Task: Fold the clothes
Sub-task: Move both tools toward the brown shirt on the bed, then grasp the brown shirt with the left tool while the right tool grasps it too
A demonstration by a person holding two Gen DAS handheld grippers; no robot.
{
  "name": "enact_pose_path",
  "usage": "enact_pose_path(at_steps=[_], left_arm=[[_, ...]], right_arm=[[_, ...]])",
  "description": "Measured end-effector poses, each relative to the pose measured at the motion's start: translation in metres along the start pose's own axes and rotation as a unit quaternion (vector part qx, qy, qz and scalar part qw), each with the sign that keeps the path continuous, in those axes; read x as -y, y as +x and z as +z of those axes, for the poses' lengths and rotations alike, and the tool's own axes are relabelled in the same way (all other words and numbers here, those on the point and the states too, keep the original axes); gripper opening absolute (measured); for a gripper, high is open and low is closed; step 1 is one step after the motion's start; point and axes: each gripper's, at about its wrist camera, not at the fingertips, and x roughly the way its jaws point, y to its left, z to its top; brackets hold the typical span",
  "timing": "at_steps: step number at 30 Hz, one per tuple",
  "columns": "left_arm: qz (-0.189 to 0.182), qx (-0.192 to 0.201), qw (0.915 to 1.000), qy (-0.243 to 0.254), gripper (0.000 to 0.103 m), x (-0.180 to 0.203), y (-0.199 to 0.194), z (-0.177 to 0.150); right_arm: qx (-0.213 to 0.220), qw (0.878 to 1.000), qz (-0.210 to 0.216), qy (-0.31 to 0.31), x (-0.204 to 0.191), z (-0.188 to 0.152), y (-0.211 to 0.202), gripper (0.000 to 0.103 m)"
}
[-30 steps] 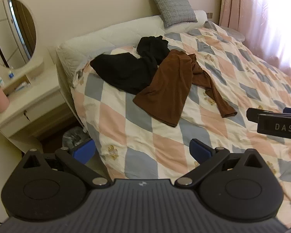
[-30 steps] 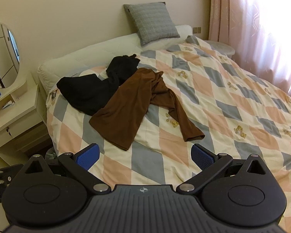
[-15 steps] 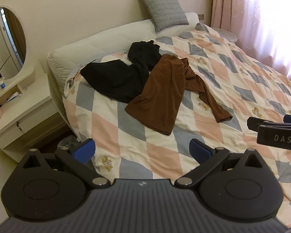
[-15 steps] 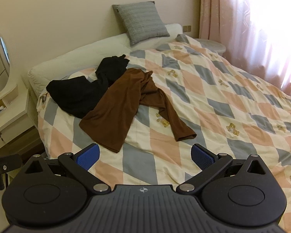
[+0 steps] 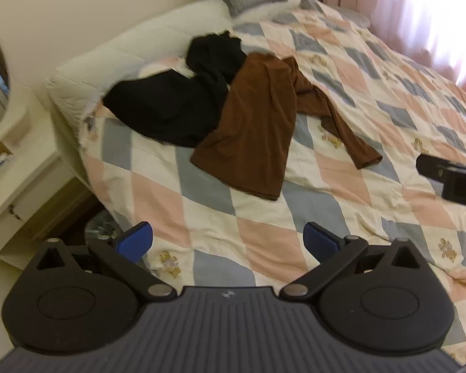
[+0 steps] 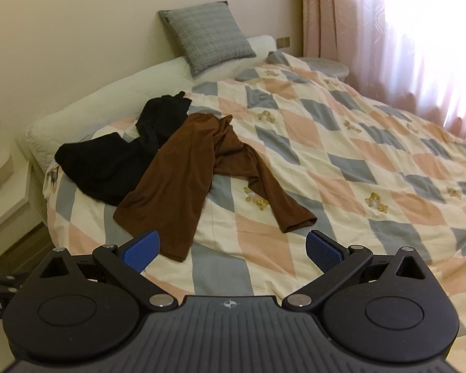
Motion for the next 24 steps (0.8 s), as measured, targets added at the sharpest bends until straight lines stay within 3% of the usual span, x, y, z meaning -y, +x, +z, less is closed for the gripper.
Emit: enact_pose_path(at_steps=[7,16,20,24], left_arm=[[-0.048,-0.034,0.9972,0.046,0.102,0.007,0.083,0.042],[-0.107,-0.022,0.9864,0.123,0.102,0.025,0.178,0.089],[-0.131,-0.028,0.9819,0.133,0.097,0.020,0.208,0.100],[-0.152,-0.033,0.9781,0.138,0.093,0.011,0.229,0.113]], right_arm=[[-0.011,0.993,-0.025,0.111,0.035,-0.005,0.063,0.103],[-0.061,0.987,-0.028,0.145,0.061,-0.006,0.163,0.102],[-0.072,0.983,-0.008,0.167,0.057,0.005,0.199,0.092],[-0.079,0.981,0.009,0.176,0.049,0.021,0.228,0.090]])
